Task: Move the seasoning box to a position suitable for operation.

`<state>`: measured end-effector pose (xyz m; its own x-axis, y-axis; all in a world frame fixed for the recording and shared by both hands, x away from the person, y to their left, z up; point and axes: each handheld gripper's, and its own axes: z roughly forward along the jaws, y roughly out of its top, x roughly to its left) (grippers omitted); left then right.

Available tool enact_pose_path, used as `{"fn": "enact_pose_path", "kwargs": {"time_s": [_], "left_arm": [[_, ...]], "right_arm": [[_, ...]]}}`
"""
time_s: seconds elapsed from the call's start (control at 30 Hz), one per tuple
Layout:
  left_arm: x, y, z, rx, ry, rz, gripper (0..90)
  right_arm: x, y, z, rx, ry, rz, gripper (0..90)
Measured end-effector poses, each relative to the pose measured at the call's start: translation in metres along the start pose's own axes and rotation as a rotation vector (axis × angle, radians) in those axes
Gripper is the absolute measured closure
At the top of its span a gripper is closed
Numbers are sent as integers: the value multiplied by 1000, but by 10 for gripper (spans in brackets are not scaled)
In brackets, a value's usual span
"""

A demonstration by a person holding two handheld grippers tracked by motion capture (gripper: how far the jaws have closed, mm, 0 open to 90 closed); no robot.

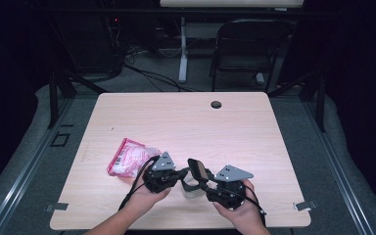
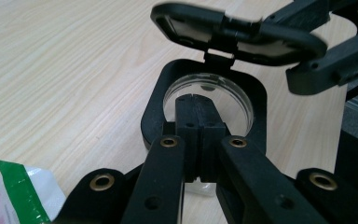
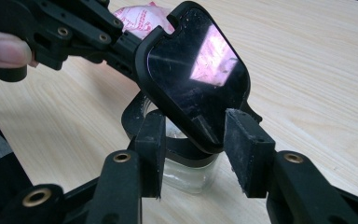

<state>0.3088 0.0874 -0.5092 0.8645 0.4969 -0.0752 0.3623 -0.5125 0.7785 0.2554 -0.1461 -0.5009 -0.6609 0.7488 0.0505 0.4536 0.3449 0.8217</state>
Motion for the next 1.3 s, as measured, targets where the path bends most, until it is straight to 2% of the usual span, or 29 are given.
{"fn": "enact_pose_path", "kwargs": {"time_s": [0.2,0.3,0.57,0.77,0.83,0.97,1.13,1.23,1.3], "left_arm": [[1,-2,0,2,7,-5,899],[2,-3,0,-5,5,-11,900],[2,-3,0,-7,1,-7,898],[2,-3,0,-6,-1,-7,896],[2,-4,0,-8,-3,-7,895],[2,-4,0,-8,-4,-8,889],[2,-3,-3,-26,6,-3,862],[5,-3,-6,-42,20,-11,837],[9,-3,-10,-54,30,-24,827]], "right_arm": [[-1,-1,-2,-15,-7,1,615],[-2,0,-6,-27,-2,28,658],[-10,-1,-16,-51,-22,55,672],[-20,-6,-23,-63,-42,90,672],[-25,-9,-25,-68,-34,120,666],[-25,-10,-26,-63,-40,121,661],[-20,-10,-18,-63,-41,113,630],[-18,-9,-14,-58,-51,106,670],[-19,-8,-12,-45,-46,119,729]]}}
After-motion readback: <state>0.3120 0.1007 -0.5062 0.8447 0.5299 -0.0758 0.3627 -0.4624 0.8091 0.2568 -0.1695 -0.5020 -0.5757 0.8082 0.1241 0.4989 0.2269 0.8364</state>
